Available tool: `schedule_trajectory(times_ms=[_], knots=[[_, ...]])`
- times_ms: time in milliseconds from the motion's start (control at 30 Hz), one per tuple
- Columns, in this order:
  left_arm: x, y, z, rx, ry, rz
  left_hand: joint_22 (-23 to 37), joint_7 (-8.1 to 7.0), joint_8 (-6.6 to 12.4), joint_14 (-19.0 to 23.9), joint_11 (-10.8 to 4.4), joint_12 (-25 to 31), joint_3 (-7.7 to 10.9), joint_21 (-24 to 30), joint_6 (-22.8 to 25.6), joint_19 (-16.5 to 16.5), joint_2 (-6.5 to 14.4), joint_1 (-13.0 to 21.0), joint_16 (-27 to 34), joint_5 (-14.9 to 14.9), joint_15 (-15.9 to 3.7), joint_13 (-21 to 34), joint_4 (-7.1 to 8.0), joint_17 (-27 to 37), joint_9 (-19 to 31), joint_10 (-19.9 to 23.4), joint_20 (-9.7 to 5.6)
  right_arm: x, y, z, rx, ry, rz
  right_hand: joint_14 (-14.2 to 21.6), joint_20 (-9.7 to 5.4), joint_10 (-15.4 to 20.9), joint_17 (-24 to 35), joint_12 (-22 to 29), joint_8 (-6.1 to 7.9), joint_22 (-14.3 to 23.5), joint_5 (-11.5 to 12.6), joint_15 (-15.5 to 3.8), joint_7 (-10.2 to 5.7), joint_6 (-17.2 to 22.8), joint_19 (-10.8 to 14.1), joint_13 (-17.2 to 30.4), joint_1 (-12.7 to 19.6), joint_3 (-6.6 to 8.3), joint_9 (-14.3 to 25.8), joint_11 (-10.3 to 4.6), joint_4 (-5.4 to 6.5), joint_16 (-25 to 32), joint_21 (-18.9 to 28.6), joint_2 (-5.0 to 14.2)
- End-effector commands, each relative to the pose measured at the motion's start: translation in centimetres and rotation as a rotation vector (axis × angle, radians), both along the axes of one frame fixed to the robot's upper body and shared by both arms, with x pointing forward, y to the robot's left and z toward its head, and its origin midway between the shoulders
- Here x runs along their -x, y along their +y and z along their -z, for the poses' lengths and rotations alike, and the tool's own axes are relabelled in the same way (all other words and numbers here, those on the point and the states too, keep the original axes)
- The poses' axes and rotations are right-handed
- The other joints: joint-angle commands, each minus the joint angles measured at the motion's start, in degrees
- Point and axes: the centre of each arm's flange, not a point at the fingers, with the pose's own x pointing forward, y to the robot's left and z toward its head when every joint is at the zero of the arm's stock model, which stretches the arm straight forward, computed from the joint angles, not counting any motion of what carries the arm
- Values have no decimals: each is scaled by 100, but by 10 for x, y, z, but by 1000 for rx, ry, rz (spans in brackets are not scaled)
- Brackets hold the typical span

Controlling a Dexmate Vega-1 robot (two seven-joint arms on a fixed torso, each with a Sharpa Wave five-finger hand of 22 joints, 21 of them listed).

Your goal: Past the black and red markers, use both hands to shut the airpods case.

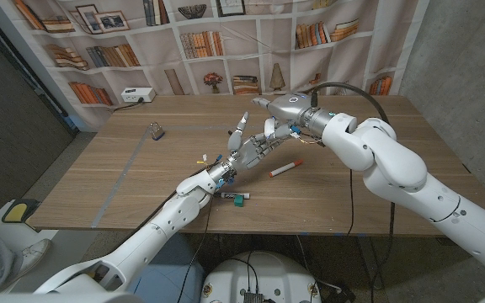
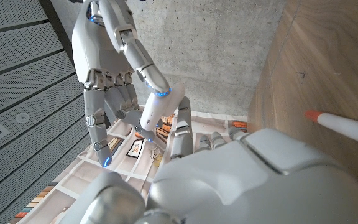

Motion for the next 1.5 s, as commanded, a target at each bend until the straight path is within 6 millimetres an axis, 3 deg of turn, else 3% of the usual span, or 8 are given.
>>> schedule_trajectory(times_ms=[33, 900, 1233, 1500], knots=[[1, 1, 3, 28, 18, 20, 22, -16, 42, -1287, 6, 10, -52, 24, 69, -606, 74, -8, -1, 60, 56, 13, 12, 27, 9, -36, 62, -5, -2, 3, -1, 12, 1, 5, 15, 1474, 13, 31, 16, 14, 19, -1002, -21, 13, -31, 3, 798, -30, 9, -1423, -13, -10, 10, 790], [1, 0, 12, 62, 49, 53, 25, -42, 99, -1236, -75, 93, -195, 72, 232, -560, 87, 1, 50, 81, 65, 12, 3, 24, 12, 157, 99, -12, -2, 4, -19, 25, -3, 36, -1, 1473, 30, 64, 18, 13, 21, -1003, -22, 47, -20, -27, 841, -65, 9, -1421, -14, -1, 15, 796], [1, 9, 16, 84, 82, -12, 25, -93, 17, -1246, -55, 71, -280, 81, 4, -565, 102, 14, 51, 94, 66, 13, -5, 21, 11, 100, 106, -5, -8, 2, -31, 12, -1, 35, 2, 1475, 32, 81, 16, 13, 21, -1005, -29, 52, -18, -32, 853, -78, 9, -1426, -12, -5, 16, 800], [10, 19, 6, 70, 47, -57, 25, -111, 7, -1262, -47, 47, -312, 91, -47, -548, 103, 22, 48, 98, 50, 14, -12, 19, 12, 35, 105, 4, -12, 1, -42, -1, -10, 41, 0, 1467, 33, 91, 12, 13, 21, -1003, -35, 48, -14, -35, 859, -90, 9, -1430, -9, -5, 17, 801]])
